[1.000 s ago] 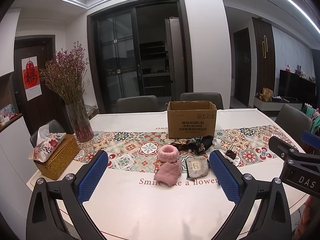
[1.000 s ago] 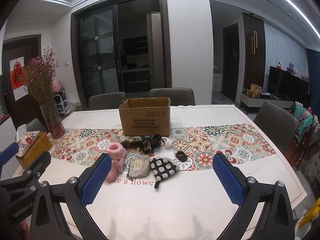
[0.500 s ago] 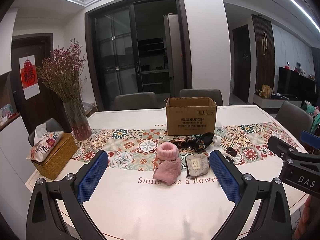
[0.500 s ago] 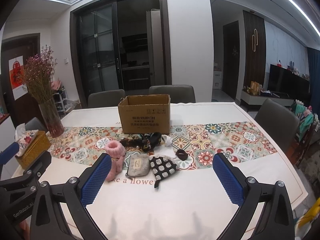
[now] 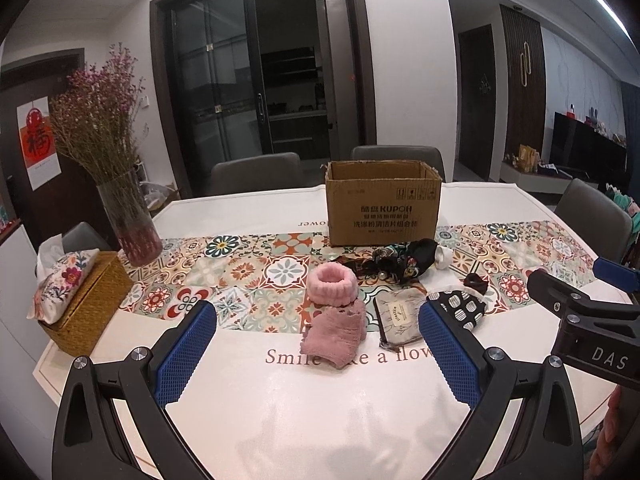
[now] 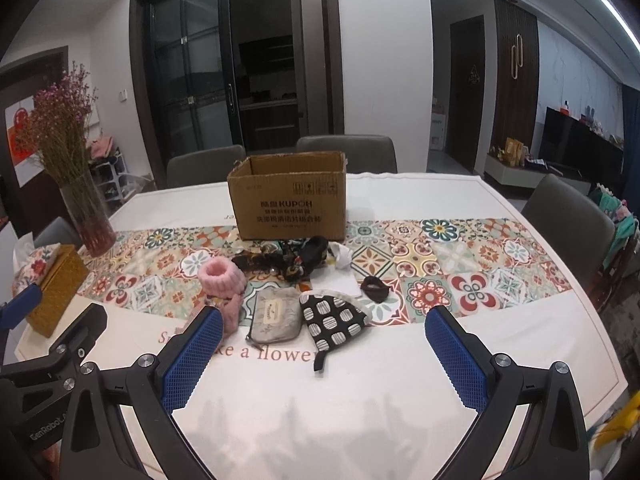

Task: Organize soft objects
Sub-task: 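Grasp the pink sock with the left tool while the right tool grasps the dotted mitt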

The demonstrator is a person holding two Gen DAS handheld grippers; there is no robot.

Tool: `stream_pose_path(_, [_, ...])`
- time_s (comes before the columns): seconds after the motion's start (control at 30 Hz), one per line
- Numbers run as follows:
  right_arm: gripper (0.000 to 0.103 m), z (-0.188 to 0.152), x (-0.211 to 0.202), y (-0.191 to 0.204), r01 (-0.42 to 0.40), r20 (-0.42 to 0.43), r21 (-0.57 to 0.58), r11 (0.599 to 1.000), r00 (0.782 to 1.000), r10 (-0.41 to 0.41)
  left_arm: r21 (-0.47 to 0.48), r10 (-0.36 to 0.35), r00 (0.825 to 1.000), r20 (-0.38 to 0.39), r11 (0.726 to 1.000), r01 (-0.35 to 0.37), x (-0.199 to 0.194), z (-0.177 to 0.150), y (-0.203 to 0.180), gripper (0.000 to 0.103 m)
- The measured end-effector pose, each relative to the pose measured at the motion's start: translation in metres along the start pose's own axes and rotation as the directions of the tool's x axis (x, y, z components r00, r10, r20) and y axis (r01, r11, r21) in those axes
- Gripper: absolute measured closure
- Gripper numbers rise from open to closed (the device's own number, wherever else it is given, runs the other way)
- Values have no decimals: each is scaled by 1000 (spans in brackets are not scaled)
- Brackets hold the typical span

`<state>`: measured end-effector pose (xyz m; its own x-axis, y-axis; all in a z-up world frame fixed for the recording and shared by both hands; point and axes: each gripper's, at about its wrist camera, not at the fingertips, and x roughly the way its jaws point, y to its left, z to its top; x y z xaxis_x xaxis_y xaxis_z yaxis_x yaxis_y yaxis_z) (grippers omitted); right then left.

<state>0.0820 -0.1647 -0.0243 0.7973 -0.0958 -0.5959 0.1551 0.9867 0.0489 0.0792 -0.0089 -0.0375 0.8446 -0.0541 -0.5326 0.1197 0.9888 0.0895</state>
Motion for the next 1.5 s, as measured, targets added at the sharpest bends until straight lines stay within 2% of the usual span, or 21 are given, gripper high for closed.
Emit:
stream_pose_path(0.23, [1,5,48,5,19,-67,26,999,998,-18,2,-43,999,-27,999,43,45,1,3,1])
stream_pose_path(0.5, [1,-2,92,6,76,-147,41,996,987,-69,18,-72,992,-107,997,75,93,-8,-7,5])
stream_pose_path(0.67, [1,-9,121,0,82,-202,32,996,977,-74,12,-57,986,-157,998,60,120,-17,-17,7])
stream_pose_path(0.73, [1,-13,133,-3,70,-226,33,997,972,-61,12,-36,982,-184,999,39,132,-22,-22,10])
stream_pose_path(1.1, [1,-34,193,-17,16,-343,21,1000,939,-8,4,22,958,-286,1000,-22,178,-44,-37,13])
stream_pose_path(1.5, [1,-43,226,-25,13,-388,16,1000,922,-6,22,39,940,-338,999,-33,213,-55,-49,17])
